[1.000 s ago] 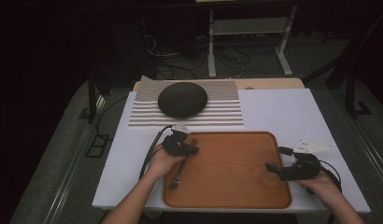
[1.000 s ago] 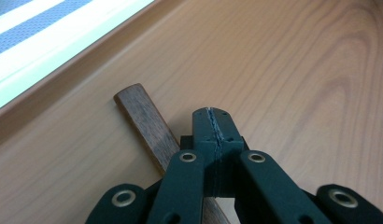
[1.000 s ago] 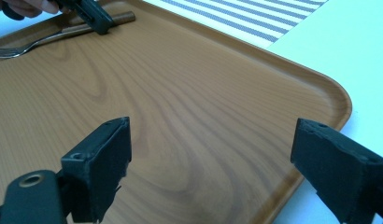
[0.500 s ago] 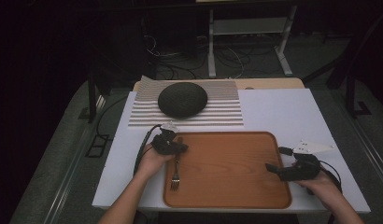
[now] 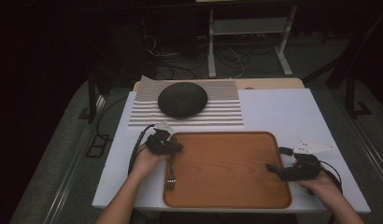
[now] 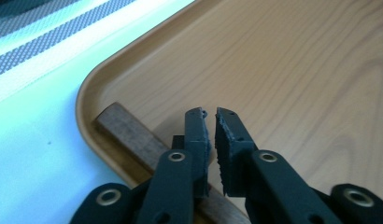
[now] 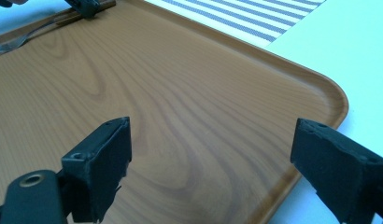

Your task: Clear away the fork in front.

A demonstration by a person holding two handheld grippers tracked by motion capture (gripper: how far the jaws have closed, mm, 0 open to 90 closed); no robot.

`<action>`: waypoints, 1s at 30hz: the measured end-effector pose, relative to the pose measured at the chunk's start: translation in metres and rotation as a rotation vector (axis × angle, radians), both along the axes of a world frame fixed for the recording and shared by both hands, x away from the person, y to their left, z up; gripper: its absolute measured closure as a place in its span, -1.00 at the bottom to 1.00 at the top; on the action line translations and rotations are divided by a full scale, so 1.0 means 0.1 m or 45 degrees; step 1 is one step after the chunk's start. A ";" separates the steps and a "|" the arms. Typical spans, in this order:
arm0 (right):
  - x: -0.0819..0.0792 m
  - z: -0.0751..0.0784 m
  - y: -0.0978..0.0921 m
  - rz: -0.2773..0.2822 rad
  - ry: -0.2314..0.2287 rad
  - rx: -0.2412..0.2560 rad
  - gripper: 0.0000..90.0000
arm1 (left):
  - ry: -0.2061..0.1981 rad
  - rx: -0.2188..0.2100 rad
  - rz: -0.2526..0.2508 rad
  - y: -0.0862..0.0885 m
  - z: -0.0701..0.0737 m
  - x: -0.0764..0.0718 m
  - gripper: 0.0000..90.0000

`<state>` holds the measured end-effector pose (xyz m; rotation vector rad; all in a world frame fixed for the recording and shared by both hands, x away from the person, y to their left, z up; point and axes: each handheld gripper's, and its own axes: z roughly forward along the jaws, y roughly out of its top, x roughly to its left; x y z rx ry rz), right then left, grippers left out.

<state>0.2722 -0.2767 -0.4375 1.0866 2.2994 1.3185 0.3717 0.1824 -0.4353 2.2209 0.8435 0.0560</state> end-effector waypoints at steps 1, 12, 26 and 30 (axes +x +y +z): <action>0.00 0.00 0.00 -0.002 -0.001 0.002 -0.71 | -0.009 -0.010 -0.003 0.00 0.02 -0.01 0.76; 0.00 0.01 -0.02 -0.002 -0.006 0.006 -0.71 | -0.127 -0.128 -0.051 0.04 0.21 -0.30 0.03; -0.04 0.04 -0.03 0.002 -0.021 0.019 -0.71 | -0.232 -0.192 -0.006 0.26 0.21 -0.59 -0.77; -0.04 0.04 -0.03 0.006 -0.025 0.021 -0.71 | -0.219 -0.189 -0.001 0.30 0.16 -0.64 -1.00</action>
